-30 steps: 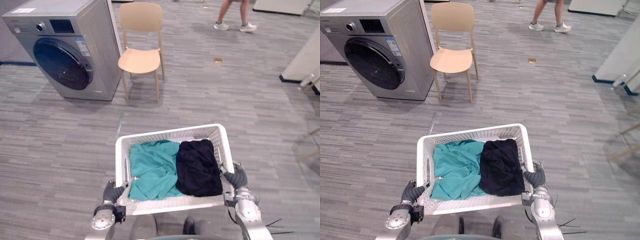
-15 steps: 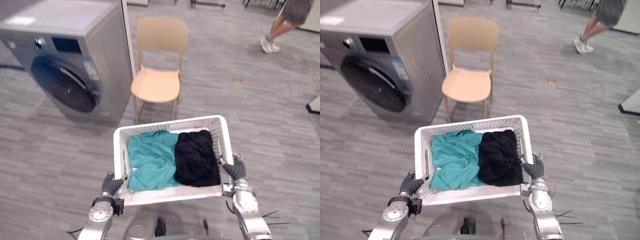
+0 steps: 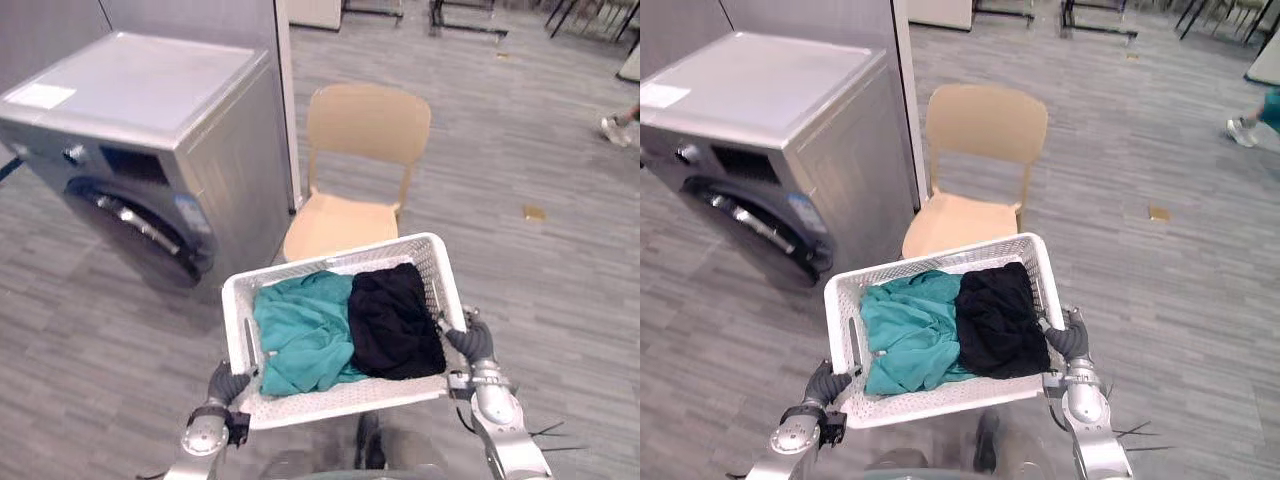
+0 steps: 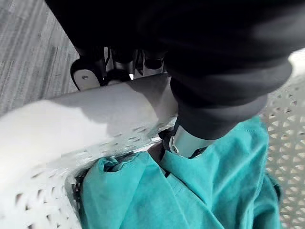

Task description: Pick up the laundry basket with both hands and put the clothes into the washing machine.

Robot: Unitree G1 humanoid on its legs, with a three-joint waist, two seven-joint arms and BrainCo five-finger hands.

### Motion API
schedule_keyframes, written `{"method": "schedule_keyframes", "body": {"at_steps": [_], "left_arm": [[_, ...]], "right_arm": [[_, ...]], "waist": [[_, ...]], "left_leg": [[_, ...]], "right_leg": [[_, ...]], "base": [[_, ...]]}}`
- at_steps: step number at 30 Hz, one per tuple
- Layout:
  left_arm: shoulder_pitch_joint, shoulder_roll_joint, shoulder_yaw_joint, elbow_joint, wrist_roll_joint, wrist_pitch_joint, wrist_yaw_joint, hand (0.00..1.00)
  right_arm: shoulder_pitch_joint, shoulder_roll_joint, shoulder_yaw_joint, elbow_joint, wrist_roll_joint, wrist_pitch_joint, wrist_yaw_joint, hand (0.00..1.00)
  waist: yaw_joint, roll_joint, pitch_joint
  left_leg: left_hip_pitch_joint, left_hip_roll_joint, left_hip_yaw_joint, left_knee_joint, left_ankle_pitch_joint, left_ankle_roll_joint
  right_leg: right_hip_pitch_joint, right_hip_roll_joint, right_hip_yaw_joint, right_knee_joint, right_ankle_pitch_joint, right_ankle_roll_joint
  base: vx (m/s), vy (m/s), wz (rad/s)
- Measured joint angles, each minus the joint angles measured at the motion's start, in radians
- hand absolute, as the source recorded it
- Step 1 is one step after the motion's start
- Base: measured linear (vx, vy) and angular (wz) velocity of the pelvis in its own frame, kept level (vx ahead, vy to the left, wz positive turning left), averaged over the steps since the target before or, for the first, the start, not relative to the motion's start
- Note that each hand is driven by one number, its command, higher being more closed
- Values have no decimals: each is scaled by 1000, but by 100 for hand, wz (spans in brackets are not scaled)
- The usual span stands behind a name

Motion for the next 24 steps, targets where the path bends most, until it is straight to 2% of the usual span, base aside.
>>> {"method": "schedule_keyframes", "body": {"at_steps": [1,2,4,5,6,7,8,10,12,15,19,21,23,24], "left_arm": [[6,0,0,-4,0,0,-2,100],[1,-1,0,-3,-1,0,-4,100],[-17,-2,-1,-2,-1,9,-7,100],[-24,-1,-2,-2,-2,13,-13,100],[-23,-1,-5,-3,-2,14,-17,100],[-37,14,-10,21,-2,21,-20,100],[-53,17,-10,25,-1,36,-18,100],[-57,18,-10,22,-1,37,-19,100],[-30,18,-11,16,-1,39,-19,100],[-10,20,-10,2,-1,39,-20,100],[-17,20,9,2,1,17,-20,100],[-47,13,21,2,3,-6,-20,100],[-151,-3,47,7,18,-47,-5,100],[-178,-4,57,7,18,-60,3,100]], "right_arm": [[-7,0,0,-3,-1,-4,1,100],[-15,0,-7,-1,-1,-13,2,100],[-22,-1,-16,6,-1,-16,2,100],[-22,-2,-24,22,0,-21,2,100],[-20,-4,-30,25,0,-21,2,100],[-34,14,-38,71,0,-24,1,100],[-34,44,-51,93,-7,-17,0,100],[-27,50,-57,91,-10,-17,1,100],[-16,58,-51,71,-29,-17,7,100],[-9,61,-51,55,-39,-17,9,100],[-21,74,-49,53,-58,-17,3,100],[-24,77,-52,51,-57,-17,-18,100],[-87,94,-74,50,-55,-16,-62,100],[-115,99,-79,50,-54,-16,-69,100]], "waist": [[17,-17,-6],[27,-37,-3],[41,-50,6],[45,-48,7],[48,-34,4],[45,-53,20],[43,-73,11],[37,-80,13],[49,-82,14],[51,-92,10],[52,-128,24],[44,-137,50],[33,-128,128],[25,-127,146]], "left_leg": [[-66,17,7,-13,-45,21],[-143,21,-3,-69,-91,22],[-228,7,-50,-283,-108,13],[-225,-24,-136,-584,-59,-37],[-201,-20,-182,-741,31,-54],[-175,-45,-182,-788,138,-51],[-161,-75,-173,-804,123,-35],[-150,-94,-131,-803,103,-3],[-106,-95,-65,-802,74,18],[-85,-87,-1,-799,28,25],[-116,-51,109,-753,-32,20],[-167,-30,129,-709,-40,23],[-279,-4,120,-628,-41,26],[-315,-4,114,-616,-41,27]], "right_leg": [[43,-14,19,-36,-2,9],[89,-38,44,-75,2,24],[136,-87,53,-99,3,42],[155,-128,80,-83,-27,108],[165,-132,94,-69,-53,146],[190,-163,132,-59,-100,196],[181,-193,154,-68,-89,199],[165,-208,153,-58,-63,199],[158,-227,170,-36,-36,216],[123,-239,228,-12,-32,218],[32,-242,260,-3,-38,214],[-21,-239,256,17,-45,214],[-132,-231,242,99,-57,232],[-171,-232,241,130,-63,238]], "base": [[569,116,-34],[650,198,-43],[528,287,-37],[437,347,-39],[496,445,-40],[302,295,-24],[331,314,-9],[236,236,-20],[165,214,-76],[66,163,-86],[-54,95,-97],[-92,29,-54],[-204,-8,-6],[-216,-4,12]]}}
